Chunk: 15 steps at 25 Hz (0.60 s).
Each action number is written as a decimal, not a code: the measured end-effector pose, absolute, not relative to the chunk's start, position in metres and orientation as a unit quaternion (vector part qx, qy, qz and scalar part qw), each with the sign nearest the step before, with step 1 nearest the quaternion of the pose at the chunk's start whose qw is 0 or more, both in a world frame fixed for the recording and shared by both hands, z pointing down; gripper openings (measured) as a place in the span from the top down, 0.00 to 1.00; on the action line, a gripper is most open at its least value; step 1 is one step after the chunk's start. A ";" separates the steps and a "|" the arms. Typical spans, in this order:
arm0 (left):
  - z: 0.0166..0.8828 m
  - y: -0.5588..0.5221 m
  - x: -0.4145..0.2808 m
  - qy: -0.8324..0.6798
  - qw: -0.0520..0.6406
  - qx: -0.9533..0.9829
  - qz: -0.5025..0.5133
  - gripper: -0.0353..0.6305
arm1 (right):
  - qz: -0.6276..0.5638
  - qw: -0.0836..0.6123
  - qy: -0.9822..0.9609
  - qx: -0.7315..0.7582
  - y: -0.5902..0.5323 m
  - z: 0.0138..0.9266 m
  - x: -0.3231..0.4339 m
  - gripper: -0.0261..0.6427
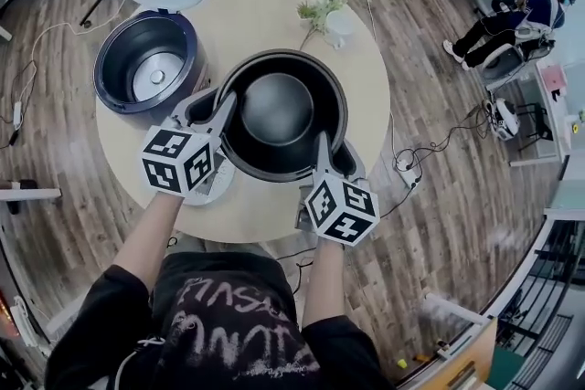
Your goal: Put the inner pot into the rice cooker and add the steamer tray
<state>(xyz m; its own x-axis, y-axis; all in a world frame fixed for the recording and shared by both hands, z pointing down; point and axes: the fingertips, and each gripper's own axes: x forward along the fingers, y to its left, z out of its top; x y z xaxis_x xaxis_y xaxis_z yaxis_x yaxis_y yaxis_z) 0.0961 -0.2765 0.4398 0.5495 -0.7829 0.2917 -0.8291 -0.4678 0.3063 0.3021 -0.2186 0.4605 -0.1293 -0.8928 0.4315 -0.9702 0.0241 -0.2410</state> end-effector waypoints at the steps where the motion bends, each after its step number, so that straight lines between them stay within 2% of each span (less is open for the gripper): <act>1: 0.434 -0.278 0.090 -0.473 0.206 0.855 0.050 0.84 | 0.237 0.078 -0.713 0.655 -0.221 0.454 0.296 0.81; 15: 0.354 -0.296 -0.021 -0.502 0.163 0.849 -0.024 0.84 | 0.172 0.063 -0.752 0.633 -0.259 0.369 0.190 0.81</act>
<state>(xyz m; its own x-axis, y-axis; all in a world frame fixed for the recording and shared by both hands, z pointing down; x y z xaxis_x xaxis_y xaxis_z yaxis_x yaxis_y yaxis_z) -0.0210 -0.2957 0.3539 0.4942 -0.8607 0.1222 -0.8449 -0.4425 0.3004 0.1904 -0.2593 0.3691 -0.1916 -0.9305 0.3123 -0.9736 0.1400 -0.1803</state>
